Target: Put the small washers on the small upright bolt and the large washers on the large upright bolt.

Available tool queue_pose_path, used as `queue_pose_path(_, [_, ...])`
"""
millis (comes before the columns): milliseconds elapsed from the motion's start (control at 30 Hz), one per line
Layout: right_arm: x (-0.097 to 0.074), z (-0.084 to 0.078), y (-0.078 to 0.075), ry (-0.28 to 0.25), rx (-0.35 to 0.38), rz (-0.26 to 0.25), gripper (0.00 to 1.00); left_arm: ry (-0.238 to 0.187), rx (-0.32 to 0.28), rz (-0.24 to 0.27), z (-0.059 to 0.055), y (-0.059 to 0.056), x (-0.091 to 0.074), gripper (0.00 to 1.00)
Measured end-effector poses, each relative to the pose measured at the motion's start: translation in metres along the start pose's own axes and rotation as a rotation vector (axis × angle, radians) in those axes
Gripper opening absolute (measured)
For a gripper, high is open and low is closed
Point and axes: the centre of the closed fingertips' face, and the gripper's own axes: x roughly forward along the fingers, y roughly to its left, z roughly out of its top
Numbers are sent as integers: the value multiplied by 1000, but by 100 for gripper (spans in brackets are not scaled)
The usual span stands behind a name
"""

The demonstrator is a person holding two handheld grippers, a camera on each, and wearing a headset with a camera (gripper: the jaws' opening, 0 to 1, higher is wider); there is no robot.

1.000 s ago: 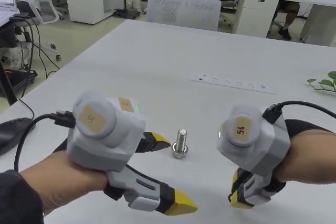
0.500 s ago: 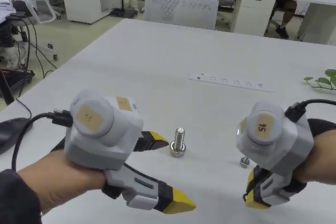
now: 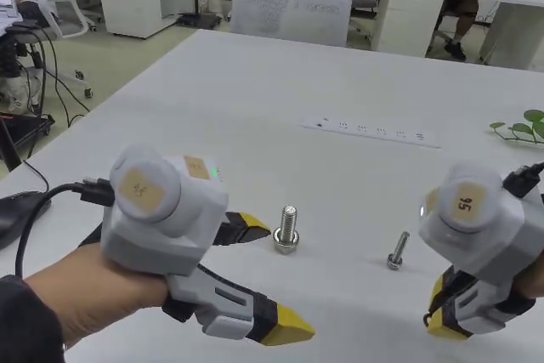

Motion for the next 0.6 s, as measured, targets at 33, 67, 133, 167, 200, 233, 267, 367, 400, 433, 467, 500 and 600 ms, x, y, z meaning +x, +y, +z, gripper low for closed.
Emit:
queue_pose_path(33, [-1,-2,-1,0,5,-3,13,0,-1,0,0,0,0,74])
queue_pose_path(67, [-2,-4,-3,-1,10,-5,13,1,-1,0,0,0,0,74])
queue_pose_path(133, [-4,-6,-5,-3,19,-11,13,3,0,-2,0,0,1,74])
queue_pose_path(167, [-5,-7,-6,-2,23,-12,13,3,0,-2,0,0,1,74])
queue_pose_path(200, [-6,-8,-7,-1,26,-15,13,3,-1,-3,-1,0,1,74])
queue_pose_path(233, [-7,-9,-8,-2,29,-17,13,3,-1,-3,0,0,1,74])
queue_pose_path(267, [-7,-10,-9,-3,32,-19,13,3,-1,-3,0,0,1,74])
queue_pose_path(367, [-10,-11,-12,-4,38,-25,13,4,-2,-3,-1,0,1,74])
queue_pose_path(400, [-11,-11,-13,-4,39,-26,13,4,-2,-4,-1,0,1,74])
queue_pose_path(433, [-12,-11,-14,-4,39,-30,13,5,-2,-4,-1,0,1,74])
queue_pose_path(467, [-13,-10,-16,-5,39,-32,13,4,-2,-4,-1,0,1,74])
queue_pose_path(500, [-15,-10,-17,-8,39,-34,13,4,-3,-4,-1,0,1,74])
queue_pose_path(600, [-18,-8,-21,-14,41,-39,13,5,-4,-3,-1,0,1,74])
